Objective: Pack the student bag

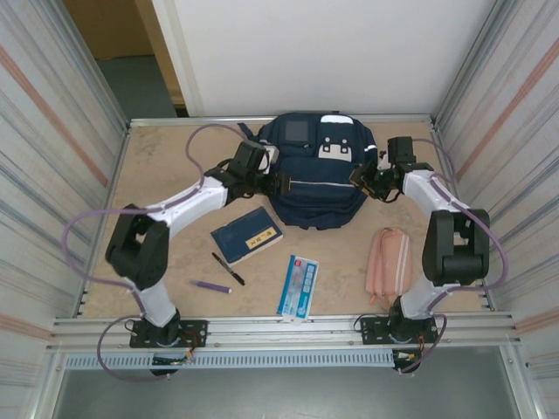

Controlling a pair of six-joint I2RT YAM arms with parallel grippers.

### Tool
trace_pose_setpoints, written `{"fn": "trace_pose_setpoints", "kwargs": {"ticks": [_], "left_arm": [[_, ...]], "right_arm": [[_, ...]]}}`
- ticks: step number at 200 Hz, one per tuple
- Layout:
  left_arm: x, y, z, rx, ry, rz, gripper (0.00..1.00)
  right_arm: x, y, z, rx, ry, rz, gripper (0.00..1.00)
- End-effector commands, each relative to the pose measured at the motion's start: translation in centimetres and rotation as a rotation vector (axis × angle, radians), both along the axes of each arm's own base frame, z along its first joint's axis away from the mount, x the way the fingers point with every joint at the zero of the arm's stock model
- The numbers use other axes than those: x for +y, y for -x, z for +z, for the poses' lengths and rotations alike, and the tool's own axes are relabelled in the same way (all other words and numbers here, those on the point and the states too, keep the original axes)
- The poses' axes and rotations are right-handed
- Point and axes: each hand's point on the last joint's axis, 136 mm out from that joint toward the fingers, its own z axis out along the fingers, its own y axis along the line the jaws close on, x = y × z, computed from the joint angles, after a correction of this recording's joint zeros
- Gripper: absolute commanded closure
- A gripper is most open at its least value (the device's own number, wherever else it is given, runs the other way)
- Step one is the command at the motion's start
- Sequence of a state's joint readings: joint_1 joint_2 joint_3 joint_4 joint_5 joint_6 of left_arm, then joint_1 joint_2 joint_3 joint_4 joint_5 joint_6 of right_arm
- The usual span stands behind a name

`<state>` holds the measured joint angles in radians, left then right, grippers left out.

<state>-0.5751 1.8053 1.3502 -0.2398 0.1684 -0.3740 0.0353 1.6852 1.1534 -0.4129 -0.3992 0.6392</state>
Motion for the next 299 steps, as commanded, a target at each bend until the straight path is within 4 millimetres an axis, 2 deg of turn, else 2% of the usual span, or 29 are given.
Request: {"fn": "trace_pose_setpoints", "kwargs": {"ticks": [1,36,50,54,71,78,88,97,114,138,142,146,169,188,216,260,299], "left_arm": [[-1.1,-1.4,-1.4,0.070,0.023,-0.008,0.43],[-1.7,-3.1,-4.9,0.160,0.001,0.032,0.42],[-2.7,-3.3,-5.2,0.188,0.022,0.005,0.42],[-2.8,-3.3,-6.7,0.221,0.011,0.005,0.42],[-3.0,-3.8,-8.0,0.263,-0.001,0.019,0.42],[-3.2,-4.0,-8.3,0.272,0.005,0.018,0.42],[-3.3,-4.3,-8.2,0.273,0.023,0.019,0.43],[-3.6,-4.5,-8.0,0.266,0.045,0.007,0.49],[-4.4,-4.5,-6.5,0.253,0.108,-0.029,0.67],[-4.6,-4.1,-2.8,0.189,0.166,-0.060,0.84],[-4.6,-4.0,-2.8,0.188,0.165,-0.063,0.86],[-4.5,-4.0,-0.9,0.153,0.179,-0.068,0.88],[-4.2,-3.7,3.2,0.080,0.206,-0.094,1.00],[-4.0,-3.7,6.1,0.031,0.214,-0.108,1.00],[-3.9,-3.9,8.9,-0.037,0.227,-0.116,1.00],[-4.2,-5.0,12.2,-0.117,0.257,-0.113,1.00],[-4.2,-5.8,13.8,-0.180,0.264,-0.104,1.00]], "right_arm": [[-0.3,-0.8,-1.5,0.005,0.055,0.033,0.59],[1.3,-1.6,-4.8,0.047,-0.031,0.070,0.59],[2.0,-1.9,-5.0,0.040,-0.055,0.081,0.63],[2.1,-2.1,-5.0,0.039,-0.057,0.083,0.64],[2.5,-2.5,-5.1,0.043,-0.064,0.093,0.70],[2.7,-2.5,-5.1,0.049,-0.069,0.099,0.71],[3.1,-2.5,-5.1,0.047,-0.088,0.113,0.79],[3.4,-2.4,-5.0,0.048,-0.104,0.116,0.83],[4.3,-2.2,-4.2,0.036,-0.157,0.128,0.88],[5.2,-2.2,-1.3,-0.020,-0.196,0.143,0.93],[5.4,-2.2,-0.8,-0.032,-0.200,0.147,0.94],[5.5,-2.2,-0.1,-0.046,-0.204,0.150,0.95],[5.9,-2.4,3.8,-0.125,-0.224,0.150,0.97],[5.8,-2.5,6.9,-0.187,-0.228,0.141,0.99],[5.8,-2.9,9.7,-0.236,-0.235,0.139,0.99],[6.6,-3.4,12.6,-0.286,-0.279,0.148,0.99],[7.1,-3.7,14.3,-0.321,-0.273,0.156,0.99]]}}
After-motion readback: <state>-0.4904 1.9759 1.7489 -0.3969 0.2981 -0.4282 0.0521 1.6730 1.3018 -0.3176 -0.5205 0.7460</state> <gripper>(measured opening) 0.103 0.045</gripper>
